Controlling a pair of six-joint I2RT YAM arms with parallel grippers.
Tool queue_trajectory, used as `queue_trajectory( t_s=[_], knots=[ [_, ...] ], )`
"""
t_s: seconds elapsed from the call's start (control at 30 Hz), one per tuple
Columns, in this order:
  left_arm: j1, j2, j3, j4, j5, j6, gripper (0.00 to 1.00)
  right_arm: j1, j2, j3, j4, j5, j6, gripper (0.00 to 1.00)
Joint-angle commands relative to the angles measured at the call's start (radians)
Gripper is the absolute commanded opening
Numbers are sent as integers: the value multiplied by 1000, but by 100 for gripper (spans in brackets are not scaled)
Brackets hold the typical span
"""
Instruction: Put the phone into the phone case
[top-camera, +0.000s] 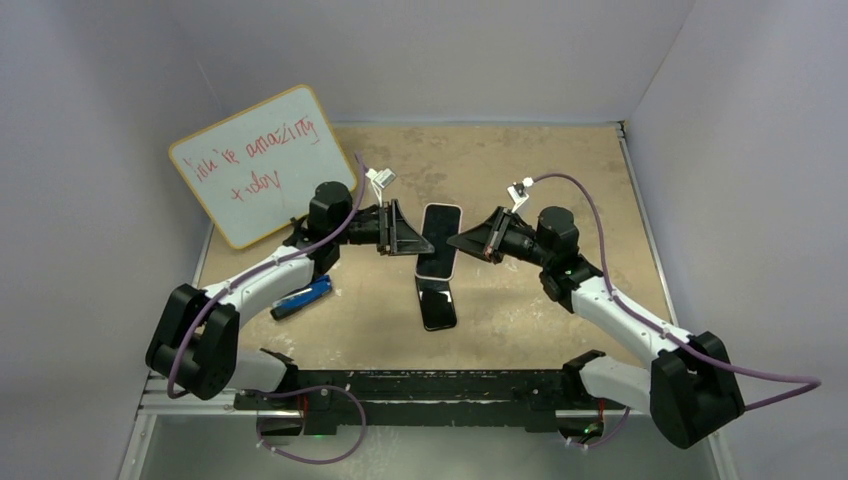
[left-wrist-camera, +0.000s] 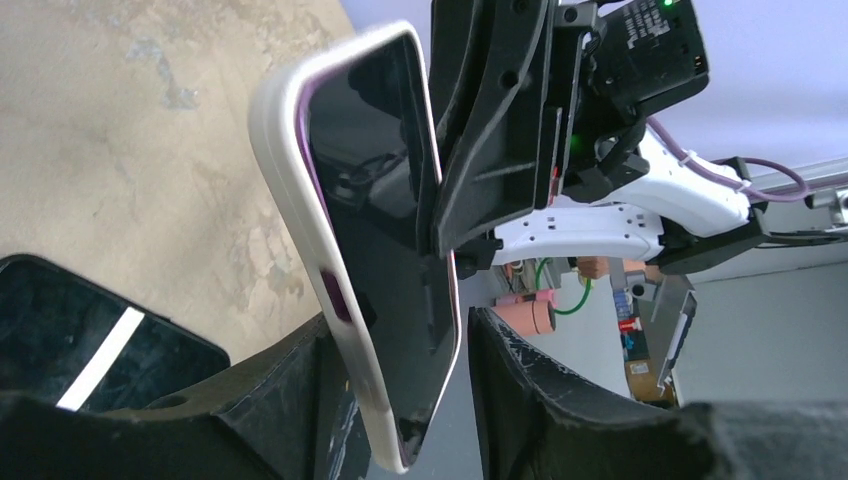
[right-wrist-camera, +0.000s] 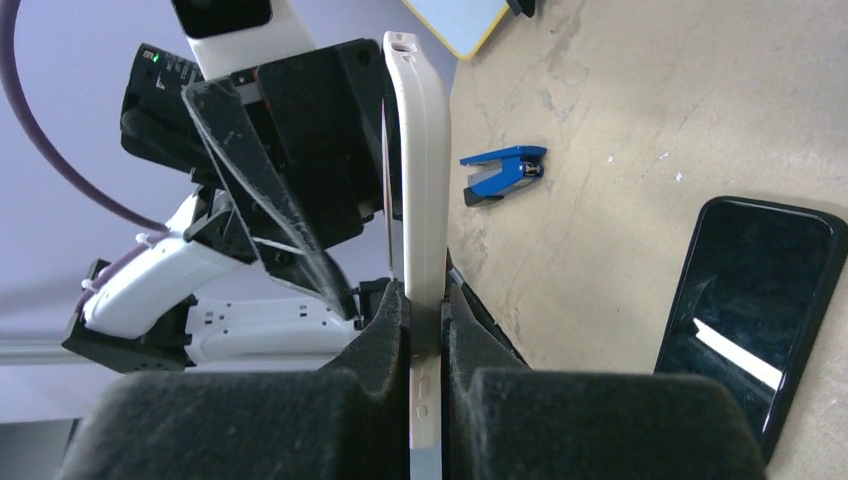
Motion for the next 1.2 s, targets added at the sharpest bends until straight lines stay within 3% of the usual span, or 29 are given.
queue_trajectory(
  t_s=[0.0,0.1,0.33,0.4,0.47,0.7,0.93,0.97,1.0,1.17],
  knots=[
    [-3,-31,-6,-154,-38,104,40,-1,6,5,78,81,37,0],
    [-4,-15,-11,-156,-20,95,32,-1,24,6,63,105,29,0],
    [-10,14,23,-261,-11,125,33,-1,33,11,23,138,7,0],
    [-10,23,28,-302,-13,130,21,-1,34,8,8,150,2,0],
    [-12,37,30,-331,-24,142,0,-1,48,6,10,147,-2,0],
    [-42,31,117,-563,-146,264,0,-1,91,14,-28,121,-44,0],
    [-44,-16,168,-632,-217,343,48,-8,89,23,-117,86,-77,0],
    [-44,-23,177,-648,-229,359,66,-11,84,35,-166,84,-105,0],
    [-44,-35,184,-663,-247,375,77,-13,79,49,-226,87,-139,0],
    [-44,-97,256,-806,-401,488,88,-55,61,115,-546,124,-338,0]
  ],
)
